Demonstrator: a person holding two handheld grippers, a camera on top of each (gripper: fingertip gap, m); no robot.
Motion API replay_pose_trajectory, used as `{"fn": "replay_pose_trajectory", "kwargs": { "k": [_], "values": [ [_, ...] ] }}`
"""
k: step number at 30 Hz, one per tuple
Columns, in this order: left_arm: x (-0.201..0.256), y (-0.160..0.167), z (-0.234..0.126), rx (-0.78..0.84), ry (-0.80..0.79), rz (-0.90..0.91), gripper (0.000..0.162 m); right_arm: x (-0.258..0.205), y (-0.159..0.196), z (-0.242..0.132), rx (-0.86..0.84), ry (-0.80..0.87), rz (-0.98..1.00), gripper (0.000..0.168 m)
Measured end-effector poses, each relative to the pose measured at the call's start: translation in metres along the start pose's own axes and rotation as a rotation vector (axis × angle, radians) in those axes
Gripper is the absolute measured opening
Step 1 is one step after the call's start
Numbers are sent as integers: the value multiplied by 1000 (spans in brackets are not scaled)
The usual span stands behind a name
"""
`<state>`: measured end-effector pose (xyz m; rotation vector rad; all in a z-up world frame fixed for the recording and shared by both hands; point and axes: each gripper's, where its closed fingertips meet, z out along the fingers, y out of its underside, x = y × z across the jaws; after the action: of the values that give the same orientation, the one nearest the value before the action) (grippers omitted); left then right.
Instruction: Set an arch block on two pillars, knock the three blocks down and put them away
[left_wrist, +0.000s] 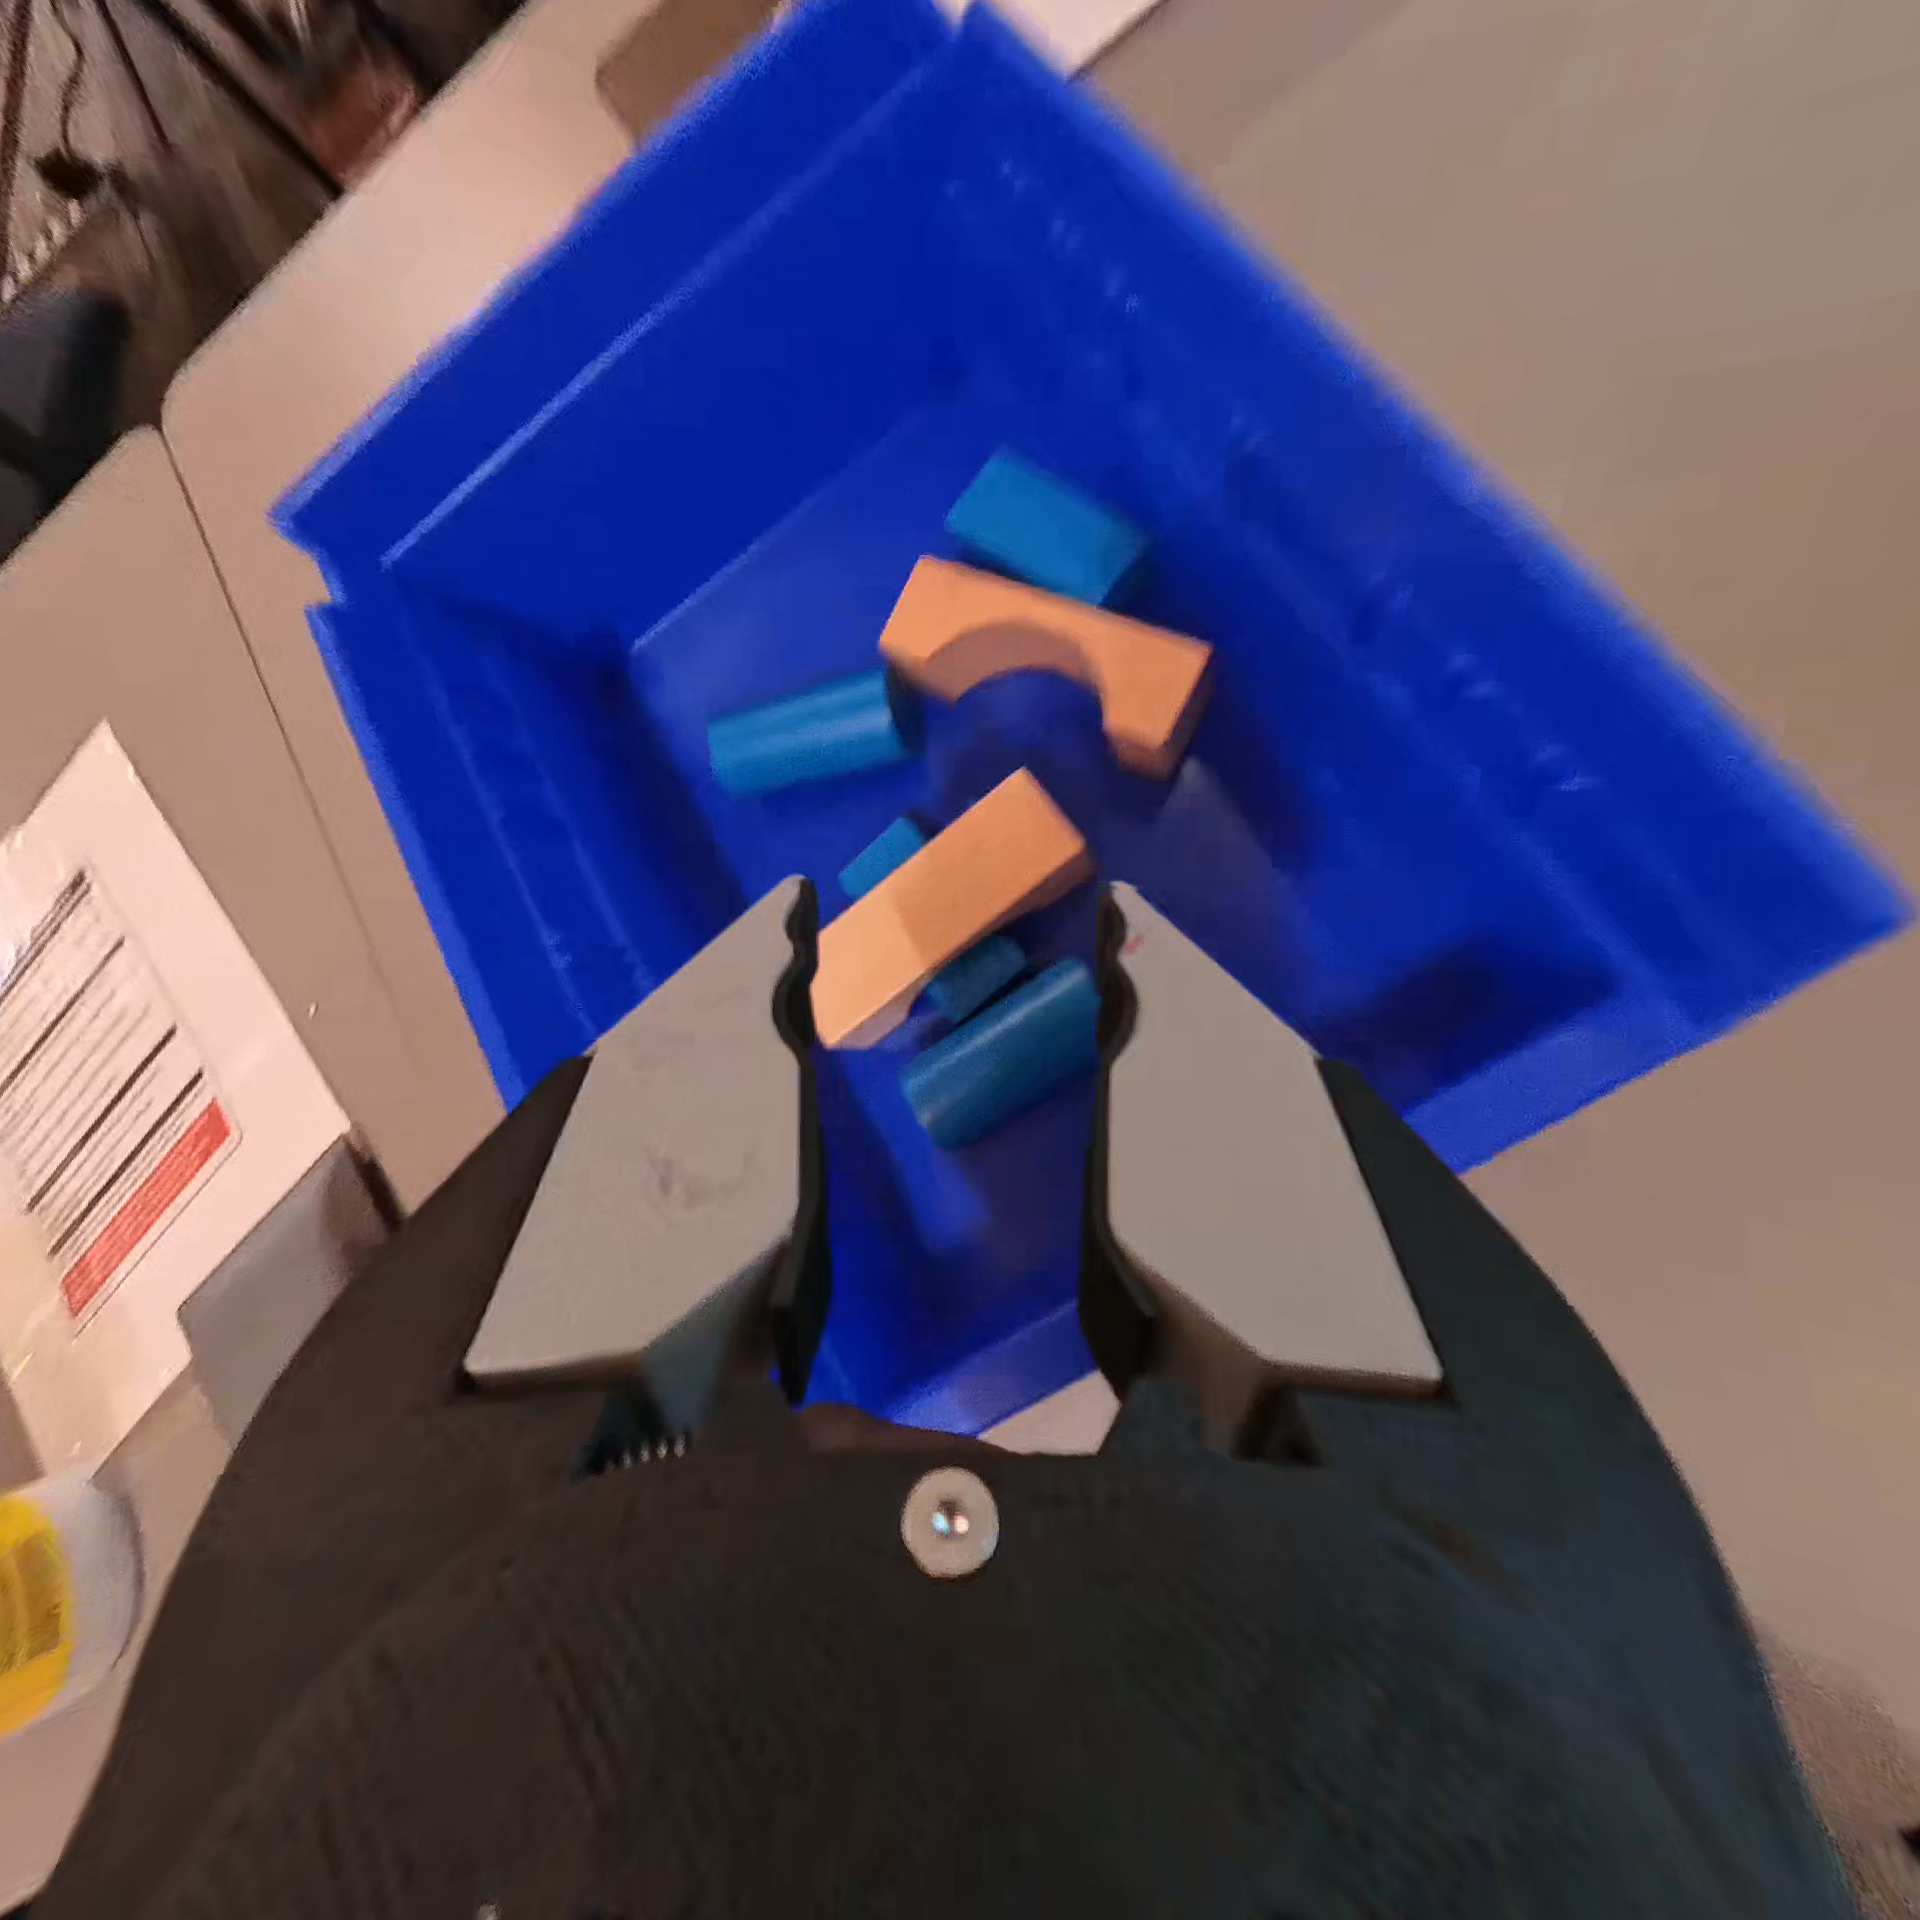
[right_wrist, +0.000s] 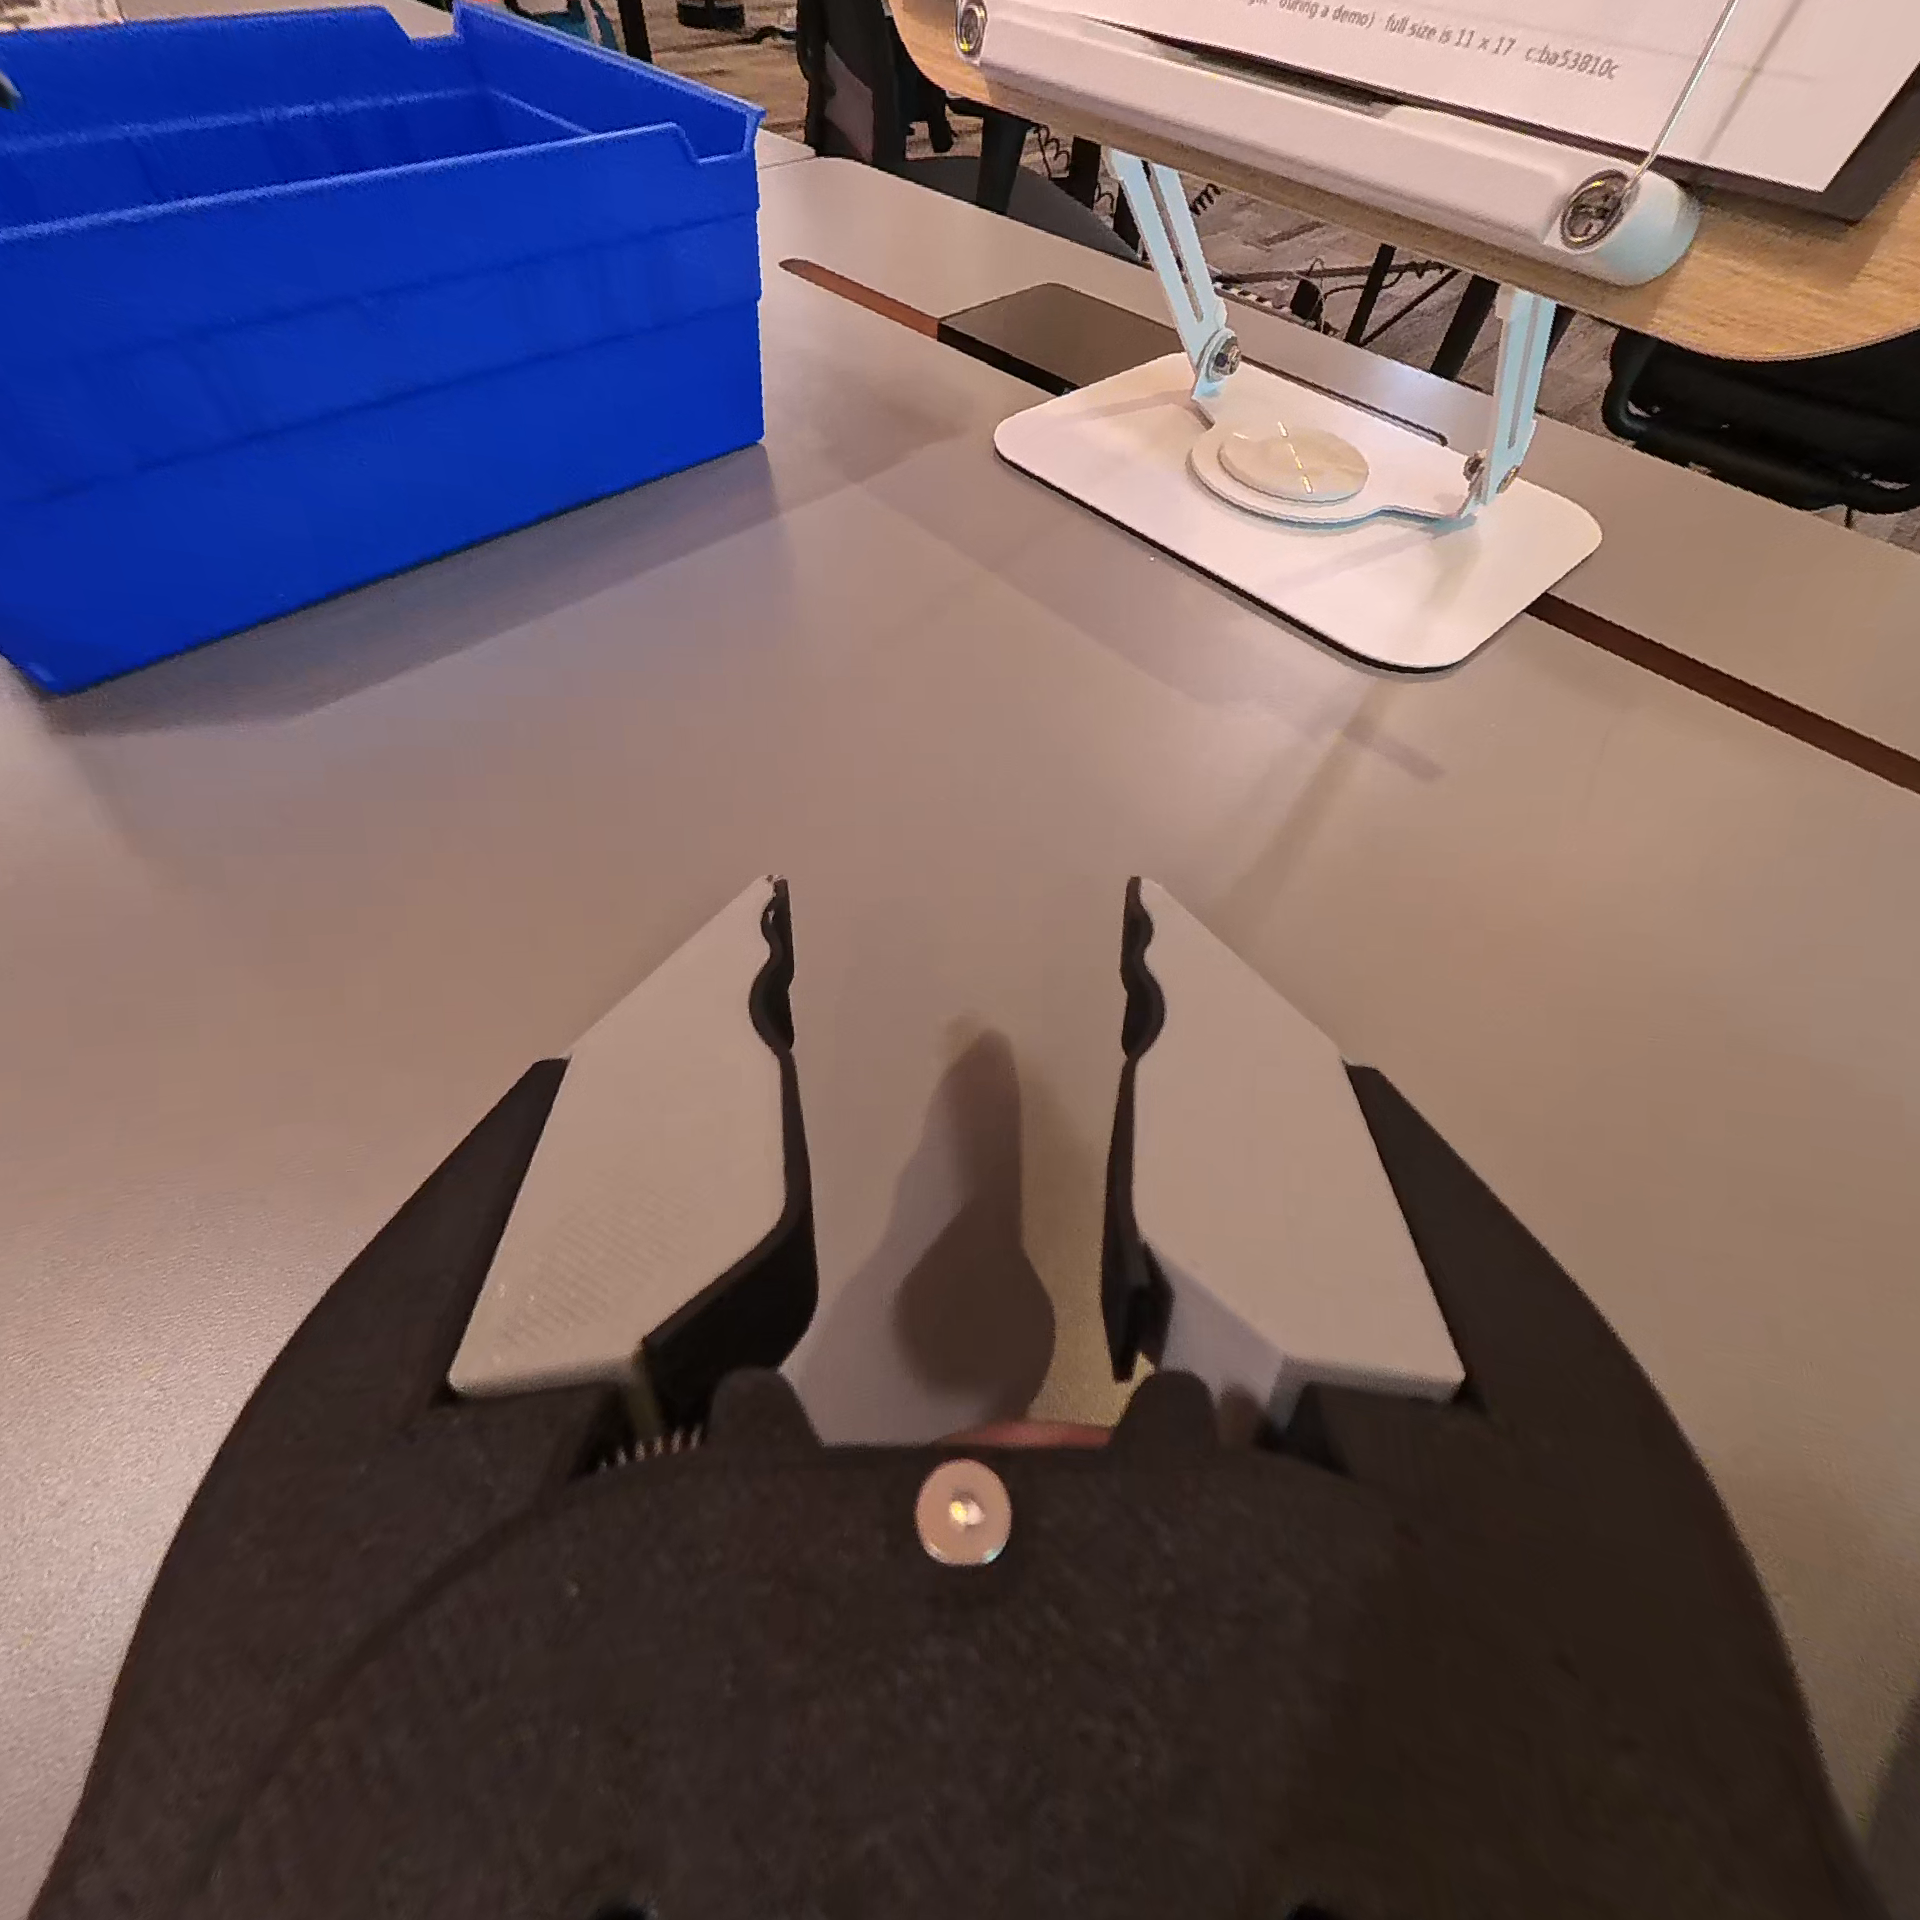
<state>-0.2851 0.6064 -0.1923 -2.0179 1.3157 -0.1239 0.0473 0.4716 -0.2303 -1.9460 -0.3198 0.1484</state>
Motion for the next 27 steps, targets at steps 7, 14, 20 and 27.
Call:
{"fn": "replay_pose_trajectory", "kwargs": {
  "k": [7,14,20,27],
  "values": [
    [21,28,13,-152,137,218,44,0,0,0,1,0,-1,60],
    [12,27,21,-234,114,377,44,0,0,-1,2,1,1,60],
    [37,58,24,-360,223,544,45,-1,1,-2,0,4,-6,59],
    [34,67,45,-390,193,610,43,1,1,-5,6,8,20,59]
  ]
}}
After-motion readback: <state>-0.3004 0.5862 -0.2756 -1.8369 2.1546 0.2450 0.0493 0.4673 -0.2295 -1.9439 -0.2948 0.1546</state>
